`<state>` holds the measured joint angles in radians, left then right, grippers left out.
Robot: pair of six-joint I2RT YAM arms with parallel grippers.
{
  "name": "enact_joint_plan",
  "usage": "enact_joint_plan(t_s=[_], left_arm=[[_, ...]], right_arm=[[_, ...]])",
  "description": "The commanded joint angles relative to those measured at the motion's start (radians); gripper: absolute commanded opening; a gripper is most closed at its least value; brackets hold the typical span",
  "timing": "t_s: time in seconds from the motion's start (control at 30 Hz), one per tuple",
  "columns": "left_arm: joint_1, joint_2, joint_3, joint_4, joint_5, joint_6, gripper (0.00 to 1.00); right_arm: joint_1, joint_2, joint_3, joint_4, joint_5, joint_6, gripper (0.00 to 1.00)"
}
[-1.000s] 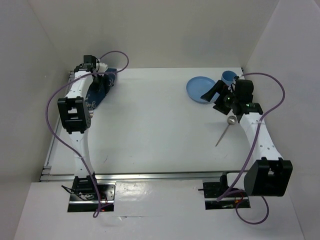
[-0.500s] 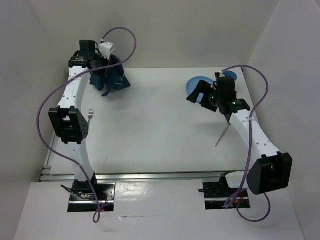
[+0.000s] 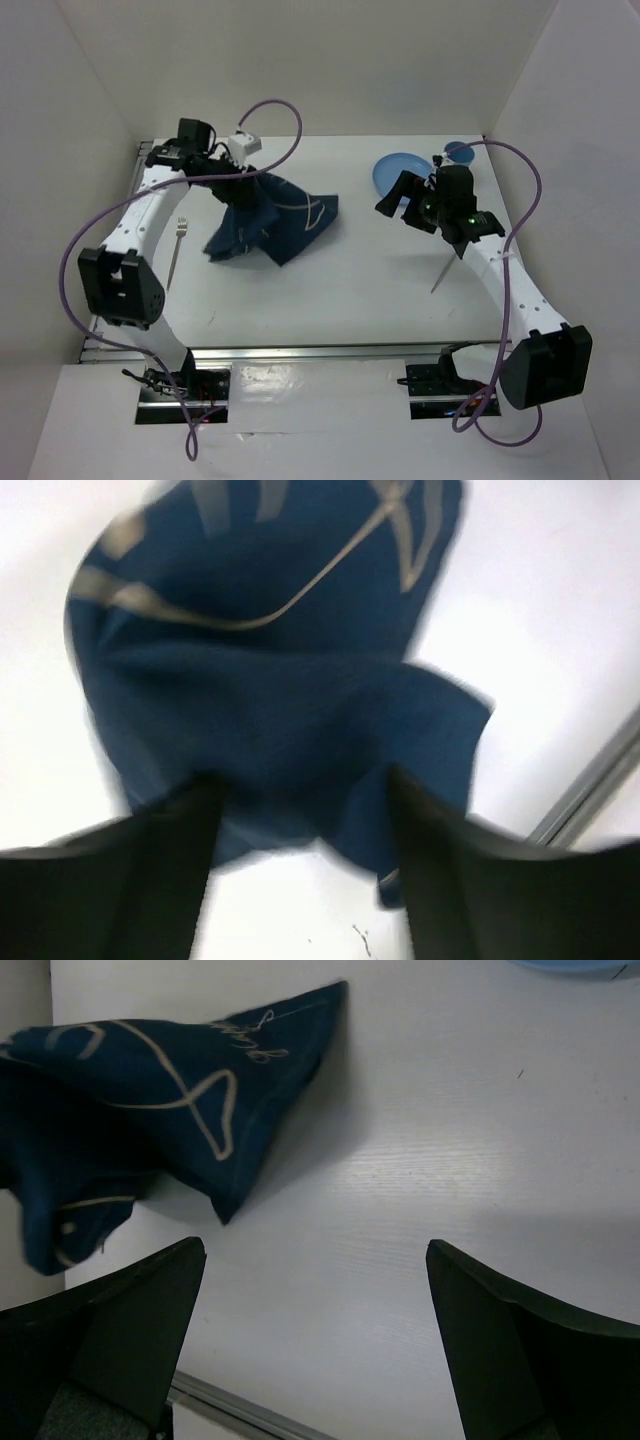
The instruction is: Set the dinner table for one person
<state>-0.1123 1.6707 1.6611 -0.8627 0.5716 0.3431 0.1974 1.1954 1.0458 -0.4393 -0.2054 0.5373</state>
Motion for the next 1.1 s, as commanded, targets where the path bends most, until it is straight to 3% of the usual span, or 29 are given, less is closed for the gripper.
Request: enact_joint_plan(t_s=[0.0, 0.07, 0.1, 0.23, 0.3, 0.43, 0.57, 0.77, 0.93, 1.07], left_arm=[[0.020, 0.169, -0.061, 0.053, -0.181, -0.003, 0.79], [0.060, 0.239, -0.031, 0.035, -0.308, -0.065, 0.88], [0.078, 0.263, 0.003, 0.002, -0.308, -0.078, 1.00], [0.161, 0.207, 0.002, -0.009, -0.172, -0.099, 1.00], [0.171, 0.166, -0.030, -0.009, -0.171, -0.078, 1.00], [0.181, 0.110, -0.087, 0.031, -0.281, -0.105, 1.00], [0.240, 0.100, -0.096, 0.056, -0.320, -0.125, 1.00], [0.240, 0.158, -0.078, -0.013, -0.340, -0.106, 0.96], [0.143, 0.002, -0.231, 0.053, -0.366, -0.001, 0.99], [0.063, -0.054, -0.242, 0.024, -0.354, -0.001, 0.99]], right_arm=[[0.011, 0.038, -0.035, 0.048, -0.049, -0.011, 1.00], [0.045, 0.079, -0.035, 0.048, -0.049, -0.011, 1.00], [0.062, 0.092, -0.035, 0.048, -0.039, -0.011, 1.00], [0.142, 0.202, 0.023, 0.057, 0.009, -0.022, 1.00], [0.142, 0.289, 0.074, 0.057, 0.009, -0.022, 1.00], [0.142, 0.435, 0.189, 0.067, 0.052, -0.022, 0.96], [0.142, 0.607, 0.367, 0.056, 0.133, -0.034, 0.81], [0.152, 0.869, 0.614, -0.035, 0.142, -0.074, 0.76], [0.162, 0.952, 0.626, 0.040, 0.141, -0.074, 0.76], [0.180, 1.052, 0.729, 0.040, 0.129, -0.074, 0.78]])
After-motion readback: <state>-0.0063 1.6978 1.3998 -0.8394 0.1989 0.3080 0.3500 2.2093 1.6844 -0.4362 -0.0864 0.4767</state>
